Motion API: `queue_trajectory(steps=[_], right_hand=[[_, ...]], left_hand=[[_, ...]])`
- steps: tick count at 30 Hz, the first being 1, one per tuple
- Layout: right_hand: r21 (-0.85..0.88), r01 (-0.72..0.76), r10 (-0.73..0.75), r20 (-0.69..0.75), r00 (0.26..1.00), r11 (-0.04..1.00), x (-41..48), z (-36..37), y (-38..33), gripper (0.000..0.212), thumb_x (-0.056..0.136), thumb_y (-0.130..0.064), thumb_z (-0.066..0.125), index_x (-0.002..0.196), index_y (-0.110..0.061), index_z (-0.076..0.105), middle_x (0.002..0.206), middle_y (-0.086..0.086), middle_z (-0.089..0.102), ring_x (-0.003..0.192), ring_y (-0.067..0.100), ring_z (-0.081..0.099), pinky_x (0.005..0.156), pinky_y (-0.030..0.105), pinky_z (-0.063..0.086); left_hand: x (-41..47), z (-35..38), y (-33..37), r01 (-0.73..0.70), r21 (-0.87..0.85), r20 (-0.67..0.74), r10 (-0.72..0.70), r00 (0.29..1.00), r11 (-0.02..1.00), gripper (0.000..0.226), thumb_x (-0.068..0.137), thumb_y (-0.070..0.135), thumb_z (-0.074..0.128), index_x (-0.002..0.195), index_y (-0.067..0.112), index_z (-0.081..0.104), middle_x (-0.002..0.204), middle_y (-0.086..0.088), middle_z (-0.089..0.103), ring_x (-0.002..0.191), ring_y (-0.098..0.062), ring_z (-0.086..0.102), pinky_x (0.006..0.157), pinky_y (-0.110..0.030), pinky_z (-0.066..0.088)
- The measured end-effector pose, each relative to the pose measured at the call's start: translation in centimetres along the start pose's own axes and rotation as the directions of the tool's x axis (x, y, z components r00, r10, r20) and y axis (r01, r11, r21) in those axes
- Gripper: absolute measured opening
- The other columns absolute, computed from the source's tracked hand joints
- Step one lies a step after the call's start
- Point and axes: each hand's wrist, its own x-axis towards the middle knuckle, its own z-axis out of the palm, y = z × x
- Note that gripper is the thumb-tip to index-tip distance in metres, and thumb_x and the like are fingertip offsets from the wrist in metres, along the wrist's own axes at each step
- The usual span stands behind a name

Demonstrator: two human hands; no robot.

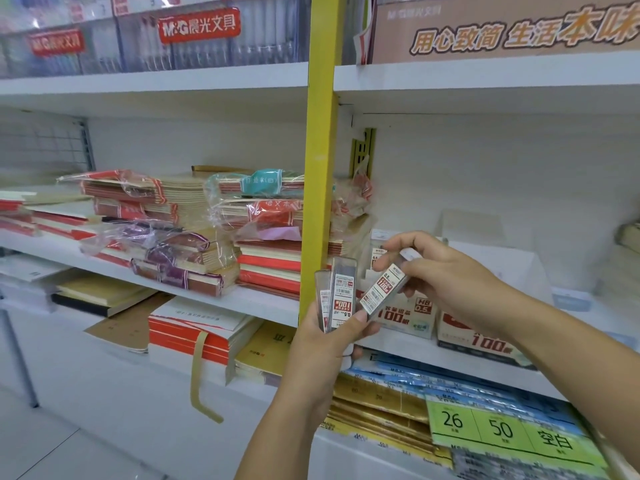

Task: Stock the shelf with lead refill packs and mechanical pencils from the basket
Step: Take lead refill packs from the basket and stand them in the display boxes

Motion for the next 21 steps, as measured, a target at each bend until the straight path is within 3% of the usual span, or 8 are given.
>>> queue_trajectory(steps=[3, 8, 10, 12, 15, 17, 21], right_hand=[[-0.037, -0.01, 0.008, -0.047, 0.999, 0.999, 0.0, -0.5, 0.4, 0.022, 0.098, -0.026, 0.054, 0.118, -0.034, 0.052, 0.102, -0.005, 0.074, 0.087, 0.014, 0.066, 0.079, 0.034, 0.051], [0.027, -0.011, 0.013, -0.106, 0.994, 1.0, 0.1, -0.6, 1.1, 0.022, 0.093, -0.024, 0.062, 0.114, -0.022, 0.055, 0.094, 0.003, 0.076, 0.083, 0.022, 0.068, 0.088, 0.043, 0.053], [-0.019, 0.003, -0.005, -0.122, 0.992, 1.0, 0.1, -0.8, 0.9, 0.021, 0.092, -0.025, 0.063, 0.111, -0.023, 0.057, 0.092, -0.001, 0.076, 0.078, 0.018, 0.069, 0.08, 0.037, 0.055], [-0.096, 0.068, -0.089, -0.244, 0.966, 0.993, 0.6, -1.7, 0.2, 0.018, 0.09, -0.026, 0.063, 0.107, -0.029, 0.057, 0.088, -0.008, 0.076, 0.072, 0.011, 0.071, 0.068, 0.024, 0.054], [-0.204, 0.208, -0.279, -0.441, 0.853, 0.957, 2.3, -3.4, -1.6, 0.02, 0.092, -0.02, 0.063, 0.096, -0.038, 0.056, 0.088, -0.008, 0.074, 0.07, 0.006, 0.069, 0.061, 0.017, 0.051], [-0.373, 0.223, -0.375, -0.407, 0.833, 0.9, 3.8, -3.7, -2.1, 0.027, 0.093, -0.014, 0.061, 0.092, -0.04, 0.055, 0.09, -0.01, 0.068, 0.072, 0.003, 0.066, 0.06, 0.013, 0.05], [-0.67, 0.166, -0.417, -0.232, 0.879, 0.723, 6.2, -2.6, -0.6, 0.019, 0.093, -0.013, 0.06, 0.103, -0.03, 0.057, 0.096, -0.011, 0.056, 0.083, 0.001, 0.057, 0.073, 0.022, 0.048]], left_hand=[[0.3, -0.2, 0.0, -0.048, 0.003, -0.051, 0.048, 0.998, 0.999, 0.034, 0.092, 0.015, 0.071, 0.12, 0.031, 0.06, 0.104, -0.002, 0.077, 0.082, -0.009, 0.074, 0.052, -0.015, 0.047], [0.8, 0.1, -0.7, -0.09, 0.091, -0.088, 0.098, 0.991, 0.992, 0.036, 0.091, 0.02, 0.071, 0.12, 0.037, 0.058, 0.105, 0.009, 0.076, 0.097, -0.014, 0.074, 0.063, -0.021, 0.053], [1.0, 0.2, -1.0, -0.099, 0.097, -0.079, 0.107, 0.991, 0.99, 0.035, 0.092, 0.021, 0.07, 0.119, 0.039, 0.057, 0.105, 0.01, 0.076, 0.096, -0.011, 0.074, 0.064, -0.02, 0.053], [1.2, 0.1, -1.0, -0.111, 0.089, -0.07, 0.117, 0.991, 0.99, 0.033, 0.093, 0.021, 0.069, 0.118, 0.039, 0.057, 0.105, 0.011, 0.076, 0.093, -0.008, 0.075, 0.061, -0.018, 0.053], [1.7, -0.1, -1.1, -0.106, 0.082, -0.082, 0.113, 0.99, 0.991, 0.029, 0.092, 0.022, 0.071, 0.113, 0.037, 0.06, 0.098, 0.011, 0.077, 0.079, -0.009, 0.075, 0.057, -0.016, 0.053], [1.9, -0.4, -1.4, -0.102, 0.105, -0.101, 0.112, 0.989, 0.989, 0.026, 0.091, 0.021, 0.071, 0.111, 0.036, 0.061, 0.091, 0.008, 0.076, 0.066, -0.006, 0.07, 0.057, -0.016, 0.052], [2.2, -0.9, -1.8, -0.12, 0.114, -0.109, 0.132, 0.985, 0.986, 0.026, 0.091, 0.025, 0.072, 0.111, 0.039, 0.062, 0.08, 0.004, 0.072, 0.059, -0.004, 0.061, 0.056, -0.015, 0.051]])
